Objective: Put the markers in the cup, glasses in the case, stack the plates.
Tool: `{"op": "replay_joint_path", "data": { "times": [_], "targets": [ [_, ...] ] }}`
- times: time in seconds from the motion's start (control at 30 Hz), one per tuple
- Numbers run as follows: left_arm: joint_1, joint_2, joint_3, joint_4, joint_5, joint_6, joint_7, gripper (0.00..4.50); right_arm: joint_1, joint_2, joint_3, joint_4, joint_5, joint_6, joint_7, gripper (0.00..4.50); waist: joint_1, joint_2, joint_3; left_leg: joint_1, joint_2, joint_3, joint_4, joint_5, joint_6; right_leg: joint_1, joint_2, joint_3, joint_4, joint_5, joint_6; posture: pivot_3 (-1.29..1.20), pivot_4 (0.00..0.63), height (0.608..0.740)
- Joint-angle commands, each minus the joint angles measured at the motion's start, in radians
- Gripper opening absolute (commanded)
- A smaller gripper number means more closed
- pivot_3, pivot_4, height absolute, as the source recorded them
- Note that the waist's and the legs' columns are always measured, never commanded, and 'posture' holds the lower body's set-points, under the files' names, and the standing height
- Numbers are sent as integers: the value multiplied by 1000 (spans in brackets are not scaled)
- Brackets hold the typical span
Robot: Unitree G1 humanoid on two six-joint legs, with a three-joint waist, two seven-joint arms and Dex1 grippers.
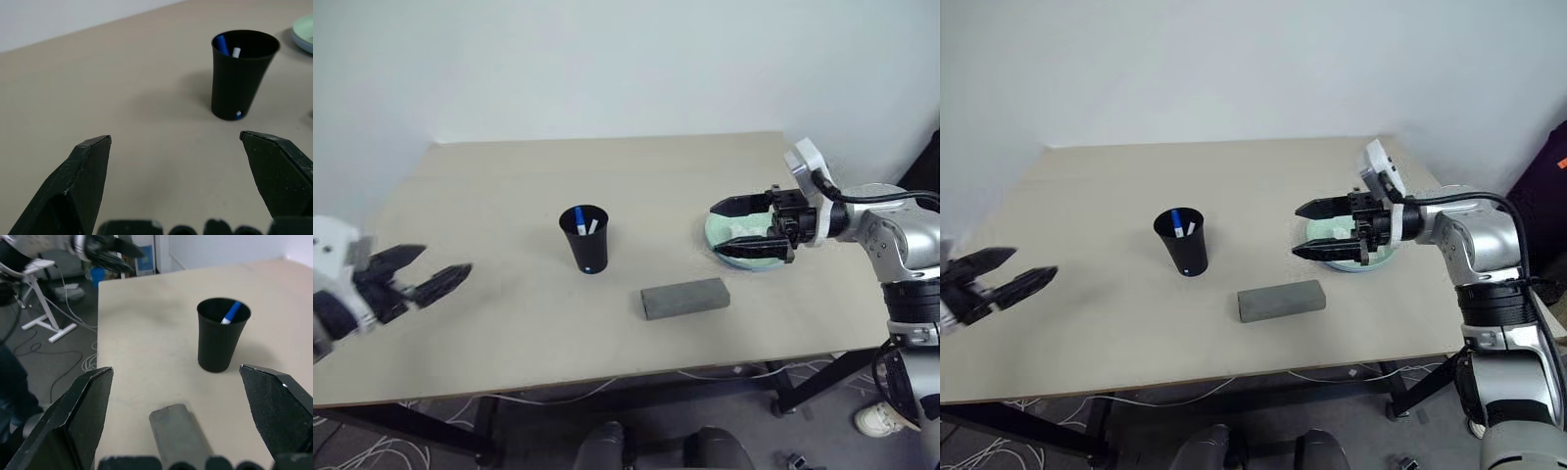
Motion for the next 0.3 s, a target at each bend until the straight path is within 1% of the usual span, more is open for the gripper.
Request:
{"op": "replay_joint_path", "data": {
  "times": [0.03, 0.1, 0.17, 0.2, 0.23, 0.27, 0.3],
  "targets": [
    [63, 11, 103, -84, -50, 14, -55, 4475, -19, 6, 13, -78, -2, 22, -35, 4500, 4, 1, 0, 0, 0, 6, -2, 0, -1, -3, -2, 0, 0, 2, 0, 0, 0, 740],
    [84, 6, 115, -91, -55, 10, -53, 4475, -16, 15, 36, -104, -5, 24, -48, 4500, 11, 1, 0, 1, 2, 12, -5, 2, -3, -6, -2, 0, 1, 2, 1, 0, 0, 740],
    [85, 1, 117, -106, -73, 21, -35, 4475, -16, 21, 47, -123, 6, 47, -62, 4500, 15, -3, -2, 1, 5, 21, -14, 5, -8, -9, -2, 1, 3, 4, -2, 0, 0, 740],
    [85, -9, 114, -125, -89, 29, -26, 4475, -12, 23, 50, -134, 14, 53, -59, 4500, 16, -5, -3, 1, 9, 34, -23, 7, -11, -11, -2, 3, 6, 7, -7, 0, 0, 740],
    [87, -21, 109, -145, -104, 38, -14, 4475, -8, 24, 55, -144, 16, 56, -59, 4500, 18, -7, -3, 2, 15, 45, -25, 10, -16, -17, -4, 4, 9, 7, -8, 0, 0, 740],
    [91, -29, 107, -158, -114, 44, -6, 4475, -8, 25, 60, -150, 16, 63, -63, 4500, 18, -7, -2, 3, 18, 56, -27, 12, -19, -25, -11, 5, 12, 6, -8, 0, 0, 740],
    [93, -32, 106, -166, -126, 52, 0, 4475, -14, 28, 63, -149, 14, 72, -70, 4500, 18, -7, -2, 1, 16, 46, -13, 8, -35, -29, -19, 6, 10, 6, -9, 0, 0, 740]
  ]
}}
